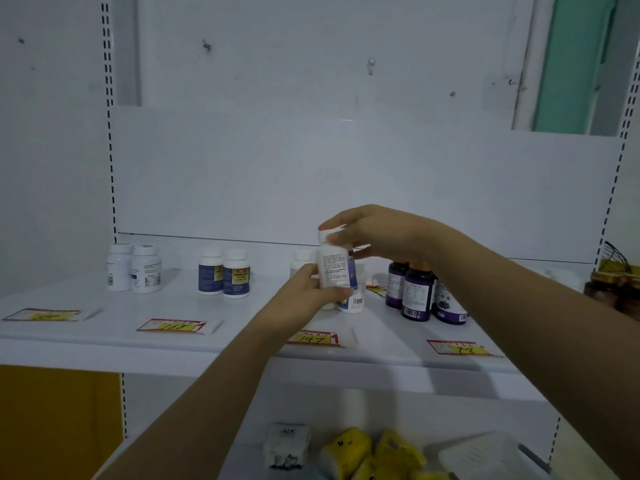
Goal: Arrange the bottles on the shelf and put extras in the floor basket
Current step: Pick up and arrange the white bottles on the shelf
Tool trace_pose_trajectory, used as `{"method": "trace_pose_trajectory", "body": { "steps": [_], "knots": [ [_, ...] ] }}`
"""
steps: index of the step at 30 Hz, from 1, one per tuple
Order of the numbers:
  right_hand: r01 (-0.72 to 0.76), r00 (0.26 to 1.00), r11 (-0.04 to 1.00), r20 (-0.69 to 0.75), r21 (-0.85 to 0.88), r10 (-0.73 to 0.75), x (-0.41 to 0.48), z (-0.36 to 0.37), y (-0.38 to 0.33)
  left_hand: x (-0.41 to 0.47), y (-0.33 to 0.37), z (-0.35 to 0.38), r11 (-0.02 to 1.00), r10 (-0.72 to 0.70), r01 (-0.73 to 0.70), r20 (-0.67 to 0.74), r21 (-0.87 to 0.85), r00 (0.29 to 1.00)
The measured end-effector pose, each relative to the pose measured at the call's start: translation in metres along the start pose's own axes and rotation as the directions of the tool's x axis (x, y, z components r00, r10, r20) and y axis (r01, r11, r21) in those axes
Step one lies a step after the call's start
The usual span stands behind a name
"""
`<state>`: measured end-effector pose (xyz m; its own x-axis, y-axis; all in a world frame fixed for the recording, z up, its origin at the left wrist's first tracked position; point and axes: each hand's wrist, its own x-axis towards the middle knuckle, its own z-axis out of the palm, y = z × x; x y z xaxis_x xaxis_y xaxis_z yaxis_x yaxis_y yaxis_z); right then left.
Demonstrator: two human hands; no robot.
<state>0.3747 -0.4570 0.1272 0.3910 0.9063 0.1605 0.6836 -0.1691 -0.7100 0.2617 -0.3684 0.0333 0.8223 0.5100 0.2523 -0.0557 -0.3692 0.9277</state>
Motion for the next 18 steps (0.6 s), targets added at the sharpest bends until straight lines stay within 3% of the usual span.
{"method": "trace_pose_trajectory", "body": {
  "steps": [5,8,11,15,18],
  "knots": [
    [0.029,0.977,1.000,-0.211,-0.004,-0.029,0.005,0.004,0.012,0.004,-0.006,0.013,1.000,0.016,-0.014,-0.093,0.027,0.995],
    [0.014,0.958,0.988,-0.282,-0.152,-0.057,0.005,0.004,0.013,0.007,-0.009,0.019,1.000,0.001,-0.003,-0.149,-0.011,0.989],
    [-0.015,0.976,0.985,-0.219,-0.169,-0.023,0.002,0.002,0.013,0.009,-0.009,0.021,0.999,0.008,-0.013,-0.117,-0.039,0.993],
    [0.017,0.999,0.993,-0.045,0.121,-0.011,-0.004,-0.006,0.016,0.008,-0.006,0.018,0.998,0.009,-0.013,-0.061,-0.062,0.998],
    [0.077,0.994,0.990,-0.088,0.121,-0.067,-0.003,-0.007,0.022,0.010,-0.003,0.018,0.999,-0.032,0.031,-0.025,-0.035,0.999]
  ]
}}
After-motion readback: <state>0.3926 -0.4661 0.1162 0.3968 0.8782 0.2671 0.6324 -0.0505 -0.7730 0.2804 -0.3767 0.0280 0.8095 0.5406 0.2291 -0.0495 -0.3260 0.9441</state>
